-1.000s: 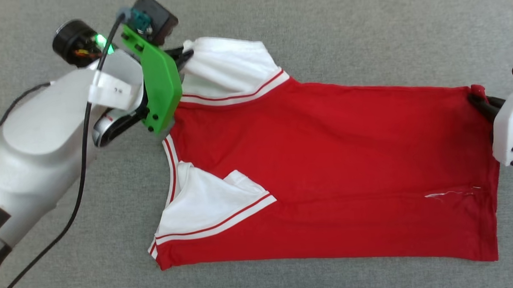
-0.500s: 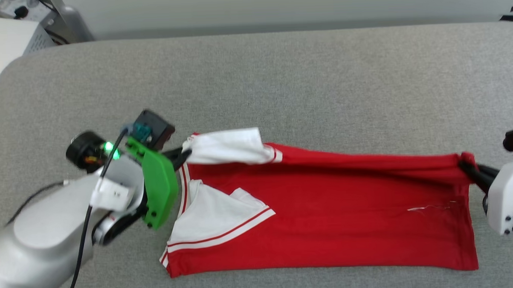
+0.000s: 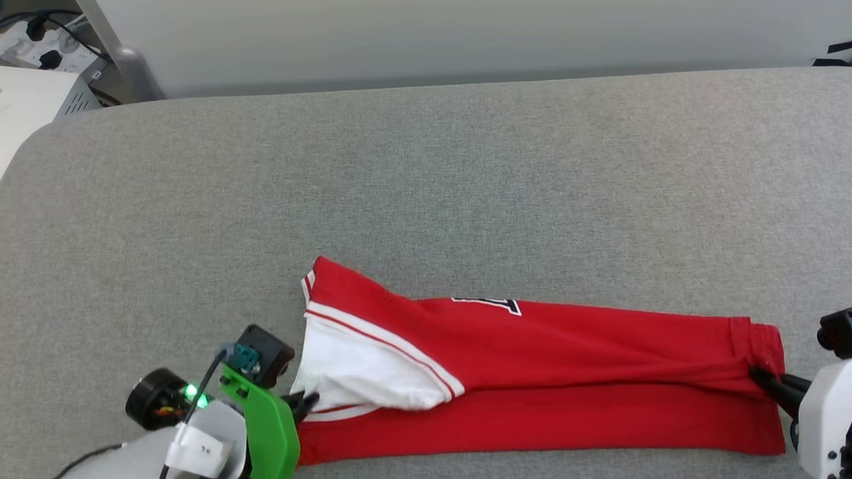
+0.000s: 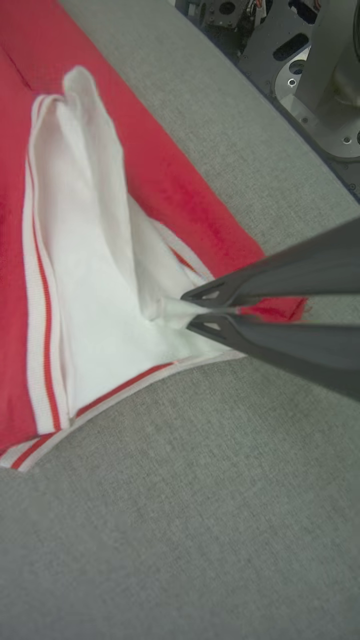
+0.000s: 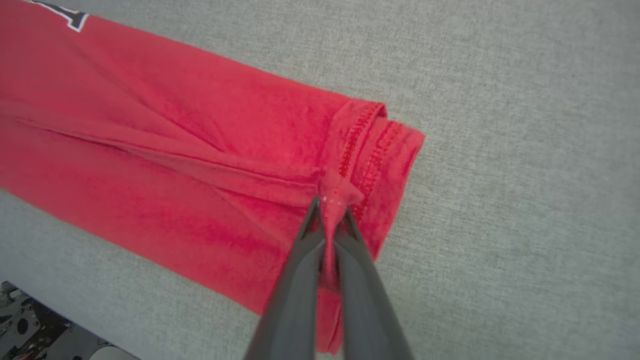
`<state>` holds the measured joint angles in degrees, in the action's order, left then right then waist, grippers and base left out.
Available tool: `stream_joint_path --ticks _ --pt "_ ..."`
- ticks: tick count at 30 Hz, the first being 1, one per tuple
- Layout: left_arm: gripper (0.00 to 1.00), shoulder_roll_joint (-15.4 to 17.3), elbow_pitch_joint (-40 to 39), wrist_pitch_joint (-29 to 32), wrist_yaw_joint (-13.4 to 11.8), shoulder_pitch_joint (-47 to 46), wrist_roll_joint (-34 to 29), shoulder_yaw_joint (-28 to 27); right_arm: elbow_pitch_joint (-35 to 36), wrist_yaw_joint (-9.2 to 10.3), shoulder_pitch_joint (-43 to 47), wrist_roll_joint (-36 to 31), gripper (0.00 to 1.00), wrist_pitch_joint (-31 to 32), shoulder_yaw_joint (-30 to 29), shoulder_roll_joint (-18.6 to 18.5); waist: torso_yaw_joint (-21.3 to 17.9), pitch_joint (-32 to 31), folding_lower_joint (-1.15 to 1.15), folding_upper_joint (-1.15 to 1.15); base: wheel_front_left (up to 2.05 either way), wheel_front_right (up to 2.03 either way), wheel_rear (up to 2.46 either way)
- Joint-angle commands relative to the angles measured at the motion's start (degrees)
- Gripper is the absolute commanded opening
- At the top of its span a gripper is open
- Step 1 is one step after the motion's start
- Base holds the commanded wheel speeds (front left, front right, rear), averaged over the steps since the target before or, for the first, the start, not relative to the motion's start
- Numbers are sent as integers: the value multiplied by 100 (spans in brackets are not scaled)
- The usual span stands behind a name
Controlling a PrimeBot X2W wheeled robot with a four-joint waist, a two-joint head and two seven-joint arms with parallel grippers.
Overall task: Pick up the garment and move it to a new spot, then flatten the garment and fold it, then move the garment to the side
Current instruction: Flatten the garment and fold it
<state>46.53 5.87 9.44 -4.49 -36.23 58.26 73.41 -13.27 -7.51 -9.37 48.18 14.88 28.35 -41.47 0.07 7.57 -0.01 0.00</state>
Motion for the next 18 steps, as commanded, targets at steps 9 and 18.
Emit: stream_joint_path --ticks 9,18 --pt "100 -298 413 -363 -130 438 9 -92 -223 2 264 11 100 -158 -114 385 -16 75 1 0 0 0 0" --pt "100 -270 323 -1919 -889 843 -117 -685 575 2 550 282 100 -287 -624 194 -105 -273 1 0 0 0 0"
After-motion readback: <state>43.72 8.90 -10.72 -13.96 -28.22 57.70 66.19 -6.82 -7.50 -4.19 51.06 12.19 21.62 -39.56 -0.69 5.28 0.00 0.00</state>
